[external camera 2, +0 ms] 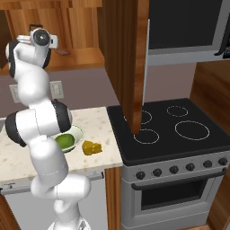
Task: Pick the cheese from the fridge and the cheese grater from the cabinet and place them next to the salad bowl.
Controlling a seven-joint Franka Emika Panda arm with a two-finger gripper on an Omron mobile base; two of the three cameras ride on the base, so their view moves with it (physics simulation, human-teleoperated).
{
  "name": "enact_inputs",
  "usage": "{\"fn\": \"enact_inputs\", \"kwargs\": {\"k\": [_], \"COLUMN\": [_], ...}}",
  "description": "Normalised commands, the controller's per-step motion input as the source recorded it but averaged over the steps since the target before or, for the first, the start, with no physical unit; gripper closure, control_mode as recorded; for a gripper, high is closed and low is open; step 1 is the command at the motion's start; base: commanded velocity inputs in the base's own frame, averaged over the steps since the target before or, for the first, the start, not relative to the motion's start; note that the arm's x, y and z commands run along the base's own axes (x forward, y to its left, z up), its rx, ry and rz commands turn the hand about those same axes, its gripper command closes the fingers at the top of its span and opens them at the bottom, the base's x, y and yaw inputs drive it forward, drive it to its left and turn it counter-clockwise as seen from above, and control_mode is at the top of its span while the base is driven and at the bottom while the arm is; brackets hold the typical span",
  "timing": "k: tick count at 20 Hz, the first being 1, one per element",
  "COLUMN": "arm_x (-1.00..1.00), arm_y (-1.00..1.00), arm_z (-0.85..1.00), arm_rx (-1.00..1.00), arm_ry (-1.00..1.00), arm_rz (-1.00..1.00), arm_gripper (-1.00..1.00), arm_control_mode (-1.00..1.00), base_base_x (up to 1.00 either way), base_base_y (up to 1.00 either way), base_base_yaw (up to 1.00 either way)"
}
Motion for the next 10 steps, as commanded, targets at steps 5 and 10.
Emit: {"fn": "enact_inputs", "kwargs": {"k": [5,10], "arm_x": [0.02,-0.07], "arm_y": [0.02,0.03], "arm_z": [-0.45,-0.11], "arm_rx": [0.02,0.00], "arm_ry": [0.20,0.05], "arm_rz": [0.00,0.01], "arm_gripper": [1.00,1.00], "arm_control_mode": [-1.00,-1.00], "base_base_x": [0.00,0.00], "base_base_y": [0.00,0.00], "base_base_yaw": [0.00,0.00]}}
